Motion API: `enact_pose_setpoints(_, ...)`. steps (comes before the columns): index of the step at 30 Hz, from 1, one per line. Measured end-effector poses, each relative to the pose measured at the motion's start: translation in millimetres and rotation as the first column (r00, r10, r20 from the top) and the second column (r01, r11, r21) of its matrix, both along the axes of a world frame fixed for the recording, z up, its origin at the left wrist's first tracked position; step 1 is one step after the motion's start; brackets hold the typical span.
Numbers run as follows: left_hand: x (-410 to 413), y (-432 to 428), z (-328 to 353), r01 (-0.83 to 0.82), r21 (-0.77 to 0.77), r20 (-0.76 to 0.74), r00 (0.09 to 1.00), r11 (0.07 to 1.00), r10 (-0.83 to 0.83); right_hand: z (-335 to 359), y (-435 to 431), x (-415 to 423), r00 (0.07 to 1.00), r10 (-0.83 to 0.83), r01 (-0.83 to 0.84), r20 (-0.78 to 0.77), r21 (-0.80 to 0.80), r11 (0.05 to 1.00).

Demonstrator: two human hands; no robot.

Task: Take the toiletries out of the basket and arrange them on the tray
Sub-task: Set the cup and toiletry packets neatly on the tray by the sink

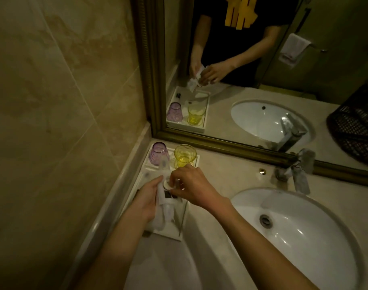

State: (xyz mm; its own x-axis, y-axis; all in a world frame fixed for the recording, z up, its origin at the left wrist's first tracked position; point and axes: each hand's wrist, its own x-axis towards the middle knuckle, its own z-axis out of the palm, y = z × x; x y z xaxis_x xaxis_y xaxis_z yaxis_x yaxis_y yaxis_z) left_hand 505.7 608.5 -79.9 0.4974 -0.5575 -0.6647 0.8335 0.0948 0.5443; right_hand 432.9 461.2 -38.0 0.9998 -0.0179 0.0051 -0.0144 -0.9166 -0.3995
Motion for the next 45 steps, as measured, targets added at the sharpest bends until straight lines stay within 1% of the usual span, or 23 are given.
enact_pose_setpoints(2,-3,2,0,0.015,0.017,0.009,1.000,1.000,-0.015,0,1,-5,0.999,0.019,-0.018,0.027,-0.013,1.000)
enact_pose_setpoints(4,-3,7,0,0.018,0.043,0.005,1.000,0.999,-0.019,-2,-2,-13,0.997,-0.007,0.002,0.081,0.057,0.998)
enact_pose_setpoints(7,4,19,2,-0.017,0.040,-0.027,0.999,0.999,0.019,-16,-11,-29,0.975,-0.166,0.130,0.148,0.229,0.965)
enact_pose_setpoints(8,7,24,3,-0.034,0.011,-0.040,0.999,0.999,0.035,-23,-13,-37,0.969,-0.203,0.164,0.142,0.247,0.955)
enact_pose_setpoints(10,12,32,6,-0.064,-0.060,-0.041,0.997,0.996,0.061,-44,-8,-50,0.982,-0.183,0.170,0.057,0.179,0.969)
enact_pose_setpoints(12,16,37,8,-0.063,-0.091,-0.018,0.998,0.994,0.062,-70,6,-62,0.991,-0.097,0.103,-0.094,0.059,0.993)
enact_pose_setpoints(13,17,38,8,-0.058,-0.093,-0.004,0.998,0.994,0.057,-82,14,-67,0.988,-0.064,0.066,-0.140,0.007,0.998)
enact_pose_setpoints(15,16,40,9,-0.058,-0.089,0.006,0.998,0.994,0.058,-102,27,-73,0.986,-0.020,0.011,-0.163,-0.058,0.998)
enact_pose_setpoints(18,15,42,7,-0.060,-0.092,-0.017,0.998,0.994,0.059,-115,41,-75,0.983,0.022,-0.042,-0.181,-0.106,0.993)
enact_pose_setpoints(22,12,40,5,-0.053,-0.081,-0.013,0.999,0.995,0.052,-115,44,-70,0.984,0.064,-0.087,-0.168,-0.133,0.987)
enact_pose_setpoints(27,11,35,3,-0.037,-0.060,0.000,0.999,0.998,0.037,-111,46,-67,0.970,0.071,-0.104,-0.233,-0.136,0.985)
enact_pose_setpoints(29,13,35,2,-0.031,-0.057,0.011,0.999,0.998,0.031,-110,45,-70,0.972,0.050,-0.074,-0.231,-0.095,0.993)
enact_pose_setpoints(30,13,35,2,-0.028,-0.060,0.013,0.999,0.998,0.029,-107,43,-71,0.974,0.023,-0.037,-0.225,-0.057,0.998)
enact_pose_setpoints(31,14,35,3,-0.026,-0.063,0.013,1.000,0.998,0.027,-103,40,-70,0.976,-0.033,0.034,-0.214,-0.002,0.999)
enact_pose_setpoints(32,15,36,3,-0.022,-0.066,0.013,1.000,0.998,0.023,-96,37,-67,0.974,-0.127,0.145,-0.187,0.085,0.986)
enact_pose_setpoints(33,15,35,3,-0.017,-0.066,0.014,1.000,0.998,0.018,-87,34,-62,0.957,-0.246,0.274,-0.153,0.196,0.942)
enact_pose_setpoints(34,16,35,2,-0.010,-0.058,0.016,1.000,0.998,0.011,-77,32,-56,0.923,-0.365,0.385,-0.124,0.311,0.869)
enact_pose_setpoints(35,16,34,1,-0.001,-0.046,0.011,1.000,0.999,0.001,-67,30,-49,0.880,-0.462,0.463,-0.110,0.414,0.784)
enact_pose_setpoints(37,16,32,-1,0.026,-0.013,-0.015,1.000,1.000,-0.027,-46,29,-32,0.816,-0.559,0.535,-0.144,0.553,0.639)
enact_pose_setpoints(38,15,31,-2,0.037,0.007,-0.021,0.999,0.999,-0.037,-38,30,-25,0.804,-0.565,0.550,-0.186,0.594,0.587)
enact_pose_setpoints(40,14,29,-4,0.049,0.045,-0.013,0.999,0.998,-0.048,-28,32,-13,0.802,-0.527,0.571,-0.282,0.624,0.533)
enact_pose_setpoints(42,11,27,-6,0.050,0.055,-0.014,0.999,0.997,-0.050,-24,34,-5,0.812,-0.473,0.571,-0.342,0.636,0.519)
enact_pose_setpoints(45,10,29,-8,0.047,0.044,-0.032,0.998,0.998,-0.045,-24,30,1,0.821,-0.452,0.555,-0.349,0.673,0.489)
